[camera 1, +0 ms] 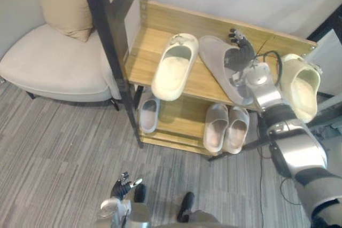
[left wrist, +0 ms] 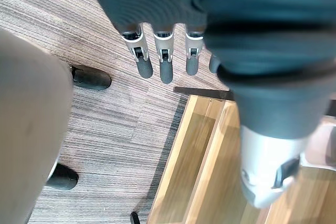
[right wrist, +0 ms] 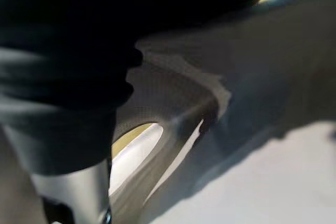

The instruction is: Organize the slippers on the shoe rack

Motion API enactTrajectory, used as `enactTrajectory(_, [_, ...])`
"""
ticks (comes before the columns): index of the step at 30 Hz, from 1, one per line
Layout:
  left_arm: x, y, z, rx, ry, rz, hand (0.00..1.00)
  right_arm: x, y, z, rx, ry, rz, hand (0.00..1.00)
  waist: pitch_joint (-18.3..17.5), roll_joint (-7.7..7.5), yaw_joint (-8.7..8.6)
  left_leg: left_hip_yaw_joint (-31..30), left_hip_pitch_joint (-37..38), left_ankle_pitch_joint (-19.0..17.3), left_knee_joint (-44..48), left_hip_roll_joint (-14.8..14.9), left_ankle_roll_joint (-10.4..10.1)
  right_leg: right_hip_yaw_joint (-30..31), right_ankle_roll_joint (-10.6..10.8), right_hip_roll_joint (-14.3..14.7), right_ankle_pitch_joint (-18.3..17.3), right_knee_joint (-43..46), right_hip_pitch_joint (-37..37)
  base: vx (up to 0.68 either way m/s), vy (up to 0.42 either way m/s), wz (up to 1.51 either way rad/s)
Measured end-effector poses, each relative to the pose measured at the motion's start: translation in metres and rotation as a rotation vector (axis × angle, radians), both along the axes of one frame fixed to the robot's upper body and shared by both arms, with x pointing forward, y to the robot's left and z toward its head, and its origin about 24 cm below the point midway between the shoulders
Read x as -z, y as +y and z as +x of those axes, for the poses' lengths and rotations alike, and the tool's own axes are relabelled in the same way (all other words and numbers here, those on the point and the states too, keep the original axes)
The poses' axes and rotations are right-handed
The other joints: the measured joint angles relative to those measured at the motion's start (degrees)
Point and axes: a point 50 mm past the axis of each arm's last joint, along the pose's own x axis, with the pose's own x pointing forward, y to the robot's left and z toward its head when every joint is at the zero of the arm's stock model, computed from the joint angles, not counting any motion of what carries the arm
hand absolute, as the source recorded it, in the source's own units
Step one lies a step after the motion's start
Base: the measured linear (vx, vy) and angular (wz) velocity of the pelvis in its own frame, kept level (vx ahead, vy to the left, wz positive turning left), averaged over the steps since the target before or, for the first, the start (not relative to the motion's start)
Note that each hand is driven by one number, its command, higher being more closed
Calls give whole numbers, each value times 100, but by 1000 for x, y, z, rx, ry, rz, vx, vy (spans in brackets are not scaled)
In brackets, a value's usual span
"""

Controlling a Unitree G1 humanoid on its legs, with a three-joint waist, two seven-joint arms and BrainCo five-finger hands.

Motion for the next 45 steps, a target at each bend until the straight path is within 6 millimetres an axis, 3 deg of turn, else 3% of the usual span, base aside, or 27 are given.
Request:
enactTrajectory(14, [-1,2,3,1,-5,5,0,-11,6,-1,-21,-53,38,100,119,-38,-8,44,106,-13,-22,20,-25,49,-34,19,-36,-3,97,3,1,-1])
enactTrajectory(22, [2,4,-1,-2,22,9,0,10,15,-25,-112,-110,58,100,114,-44,-195,174,230,-25,-9,24,-39,151,-28,19,-31,6,164,-10,3,-5])
enactTrajectory(27, [3,4,-3,-4,36,9,0,19,8,-53,-130,-187,111,100,87,-37,-249,309,298,-41,-6,38,-52,272,-14,32,-21,7,161,-12,0,-12])
enactTrajectory(31, [6,5,-9,-1,65,16,0,31,0,-80,-126,-226,161,100,-17,-21,-425,319,310,-56,-2,38,-52,299,-11,35,-19,4,156,6,1,-5])
enactTrajectory(36, [10,2,-16,28,100,27,0,36,-5,-121,-167,-305,233,100,-226,102,-577,365,361,-75,-1,55,-63,375,-2,52,-14,-2,164,2,-1,-8])
enactTrajectory(39, [13,-1,-22,30,118,20,0,43,2,-141,-216,-318,300,100,-388,190,-599,463,437,-110,-1,82,-77,481,-2,81,-14,0,181,-5,-4,-18])
enactTrajectory(42, [18,-6,-32,36,150,10,0,64,10,-169,-252,-274,390,100,-533,353,-652,477,631,-206,-2,85,-97,495,45,79,-61,-14,367,-2,-2,-3])
enactTrajectory(45, [20,-8,-36,34,169,3,0,85,13,-181,-239,-197,429,100,-640,408,-659,527,717,-257,-2,84,-109,514,96,74,-124,-16,391,-18,2,-7])
